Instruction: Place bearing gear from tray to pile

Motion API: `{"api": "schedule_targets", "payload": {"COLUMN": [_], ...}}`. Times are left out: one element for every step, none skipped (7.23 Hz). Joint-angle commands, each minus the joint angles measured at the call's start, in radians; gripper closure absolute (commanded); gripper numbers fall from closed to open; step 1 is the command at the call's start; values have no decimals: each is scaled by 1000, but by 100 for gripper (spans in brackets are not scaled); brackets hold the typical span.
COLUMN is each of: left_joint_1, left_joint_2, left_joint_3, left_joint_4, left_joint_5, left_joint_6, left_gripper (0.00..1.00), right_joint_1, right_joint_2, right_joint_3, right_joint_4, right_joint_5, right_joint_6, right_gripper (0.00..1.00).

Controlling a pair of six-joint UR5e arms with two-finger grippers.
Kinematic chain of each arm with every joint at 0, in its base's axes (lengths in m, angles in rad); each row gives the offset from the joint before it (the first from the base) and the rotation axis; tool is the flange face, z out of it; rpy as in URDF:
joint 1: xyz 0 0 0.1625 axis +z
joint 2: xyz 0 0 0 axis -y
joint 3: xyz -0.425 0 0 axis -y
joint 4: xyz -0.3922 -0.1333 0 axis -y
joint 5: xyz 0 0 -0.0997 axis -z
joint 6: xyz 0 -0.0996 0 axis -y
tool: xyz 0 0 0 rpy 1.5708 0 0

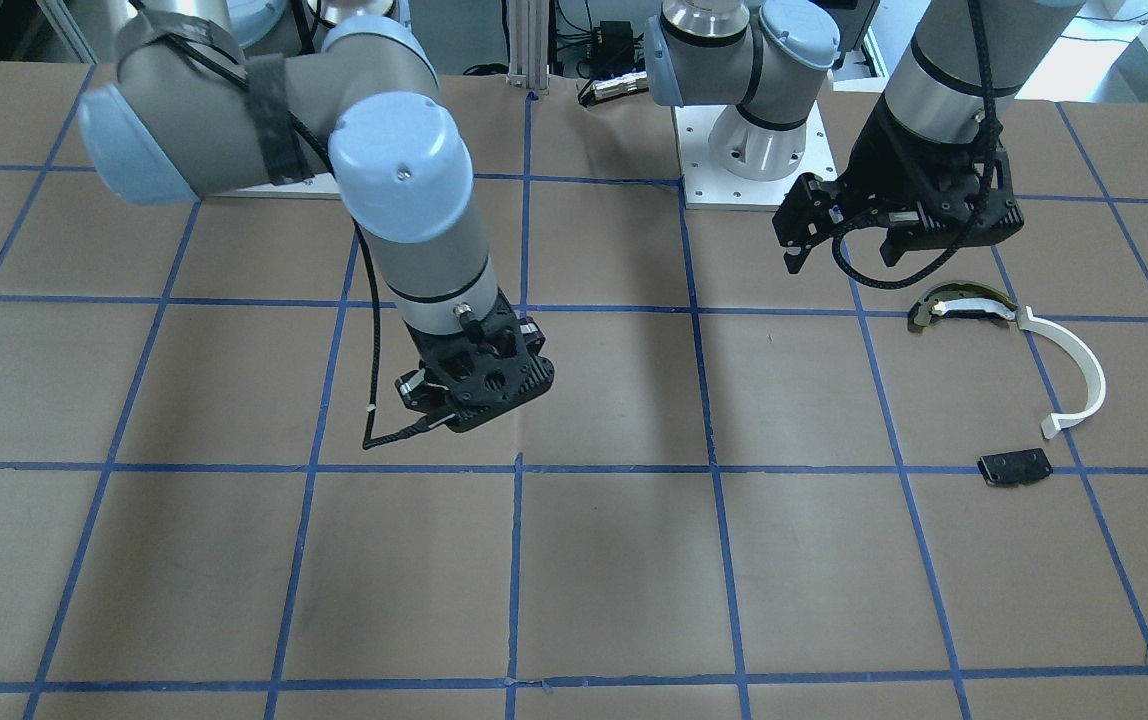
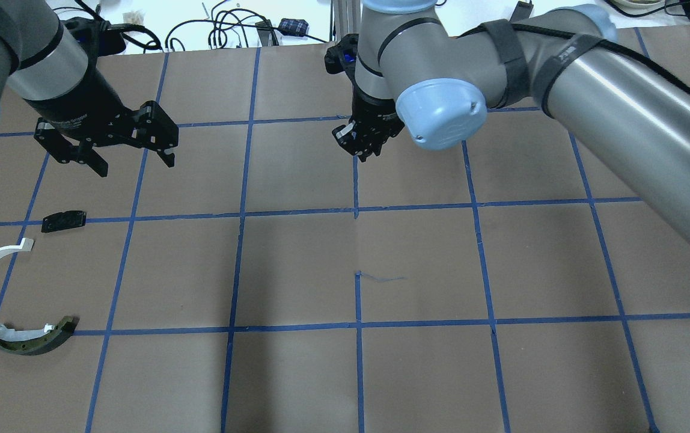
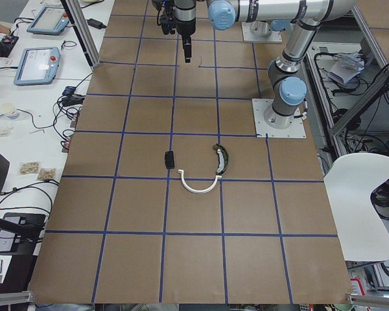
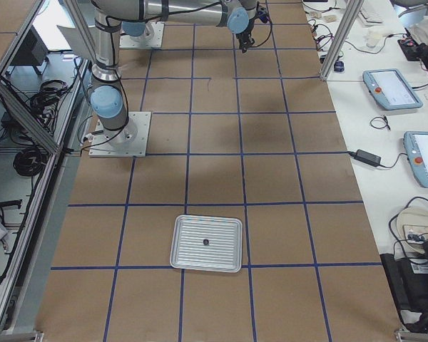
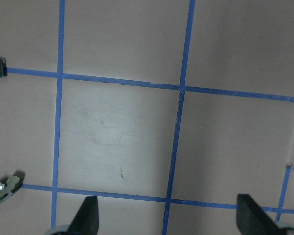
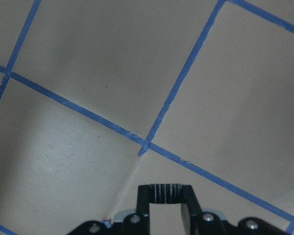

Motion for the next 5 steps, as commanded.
{"api": "schedule_targets", "payload": {"left_joint_1": [2,8,10,11,11], "left_joint_2": [-4,-12,-28,-42,-52], "left_joint_3": [0,0,-2,-2,-2], "left_joint_4": [2,10,18,39,73], "left_joint_5": [8,9,18,17,15], "left_joint_6": [5,18,109,208,206], "left_gripper": [0,0,0,0,0], "right_joint_1": [26,31,30,30,19], "right_joint_2": [49,52,51,54,45], "right_joint_3": [-7,-5,-5,-5,-5], "right_joint_4": [-32,-32,-31,-32,-14], "right_joint_5": [2,1,-11,-14,-52], "right_joint_6": [58,61,61,59,37], "right_gripper": [61,57,41,6,1]}}
